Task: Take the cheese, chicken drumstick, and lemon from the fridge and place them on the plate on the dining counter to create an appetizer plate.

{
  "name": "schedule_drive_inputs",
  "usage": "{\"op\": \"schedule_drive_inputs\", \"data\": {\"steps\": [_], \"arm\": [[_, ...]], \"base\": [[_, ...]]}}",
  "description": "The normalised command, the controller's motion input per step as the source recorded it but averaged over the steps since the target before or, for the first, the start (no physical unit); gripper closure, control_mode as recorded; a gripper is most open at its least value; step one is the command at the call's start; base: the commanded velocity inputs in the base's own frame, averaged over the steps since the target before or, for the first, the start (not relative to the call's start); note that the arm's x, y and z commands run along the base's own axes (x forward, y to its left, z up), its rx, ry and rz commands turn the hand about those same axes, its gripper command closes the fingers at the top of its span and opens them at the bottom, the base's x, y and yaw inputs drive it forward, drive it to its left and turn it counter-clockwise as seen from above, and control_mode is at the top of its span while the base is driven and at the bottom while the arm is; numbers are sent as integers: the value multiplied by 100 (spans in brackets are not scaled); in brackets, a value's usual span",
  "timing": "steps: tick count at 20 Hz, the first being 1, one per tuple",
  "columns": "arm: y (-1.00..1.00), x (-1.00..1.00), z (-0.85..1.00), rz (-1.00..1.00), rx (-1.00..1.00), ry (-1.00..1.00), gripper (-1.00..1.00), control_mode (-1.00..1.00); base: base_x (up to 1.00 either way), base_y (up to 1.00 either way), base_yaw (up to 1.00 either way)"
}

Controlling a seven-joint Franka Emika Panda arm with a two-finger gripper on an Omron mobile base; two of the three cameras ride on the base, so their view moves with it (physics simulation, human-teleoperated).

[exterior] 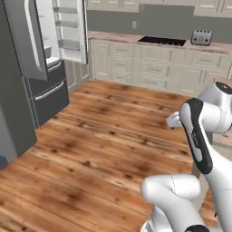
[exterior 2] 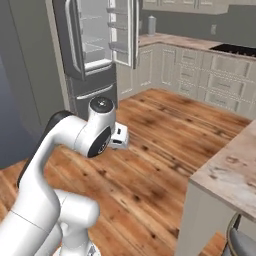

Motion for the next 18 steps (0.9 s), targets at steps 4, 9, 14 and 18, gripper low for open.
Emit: {"op": "schedule_drive_inputs", "data": {"steps": [4, 9, 14, 18], "arm": [[0, 0, 0, 0, 0, 0, -100, 100], [0, 0, 0, 0, 0, 0, -100, 100], [0, 0, 0, 0, 0, 0, -100, 100], [0, 0, 0, 0, 0, 0, -100, 100]], "base": [[100, 0, 2], [100, 0, 0], [100, 17, 0], [100, 34, 0]]}}
